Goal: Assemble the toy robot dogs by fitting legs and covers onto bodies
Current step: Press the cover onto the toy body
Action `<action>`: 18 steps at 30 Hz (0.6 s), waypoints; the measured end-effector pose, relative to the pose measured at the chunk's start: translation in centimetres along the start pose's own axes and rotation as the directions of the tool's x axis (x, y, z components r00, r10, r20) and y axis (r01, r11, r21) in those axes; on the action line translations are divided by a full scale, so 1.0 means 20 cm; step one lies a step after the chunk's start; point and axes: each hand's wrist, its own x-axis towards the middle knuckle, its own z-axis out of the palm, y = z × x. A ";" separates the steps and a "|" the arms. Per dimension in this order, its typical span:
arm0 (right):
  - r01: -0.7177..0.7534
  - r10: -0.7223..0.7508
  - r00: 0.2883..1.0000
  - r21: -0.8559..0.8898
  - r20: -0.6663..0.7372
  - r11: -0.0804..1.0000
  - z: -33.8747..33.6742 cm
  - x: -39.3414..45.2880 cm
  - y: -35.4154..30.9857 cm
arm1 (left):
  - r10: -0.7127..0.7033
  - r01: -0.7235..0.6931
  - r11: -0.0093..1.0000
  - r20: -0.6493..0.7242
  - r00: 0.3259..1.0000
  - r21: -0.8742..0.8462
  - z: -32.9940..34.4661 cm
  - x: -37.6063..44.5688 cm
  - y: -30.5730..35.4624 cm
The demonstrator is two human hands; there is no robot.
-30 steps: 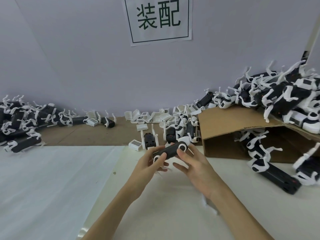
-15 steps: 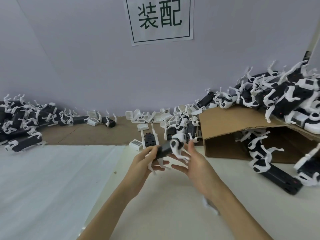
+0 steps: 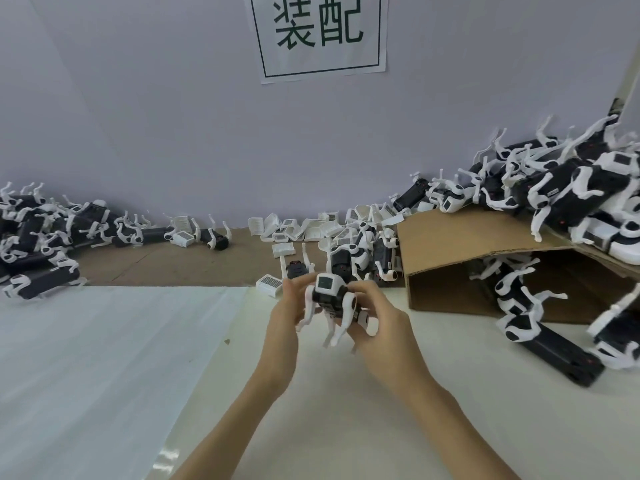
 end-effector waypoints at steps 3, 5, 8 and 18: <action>0.044 -0.043 0.999 -0.066 0.022 0.997 0.01 -0.01 0.00 | 0.119 -0.126 0.991 0.115 0.986 0.055 -0.04 -0.03 0.04; 0.057 -0.056 0.998 -0.074 0.018 0.996 0.01 0.00 0.01 | 0.131 -0.147 0.983 0.136 0.982 0.109 -0.04 -0.03 0.05; 0.125 -0.125 0.992 -0.162 0.006 0.979 -0.01 0.00 0.02 | 0.113 -0.129 0.986 0.148 0.983 0.105 -0.05 0.00 0.06; 0.298 -0.327 0.945 -0.363 -0.021 0.883 -0.02 0.01 0.02 | 0.136 -0.141 0.942 0.040 0.990 0.304 -0.04 -0.01 0.02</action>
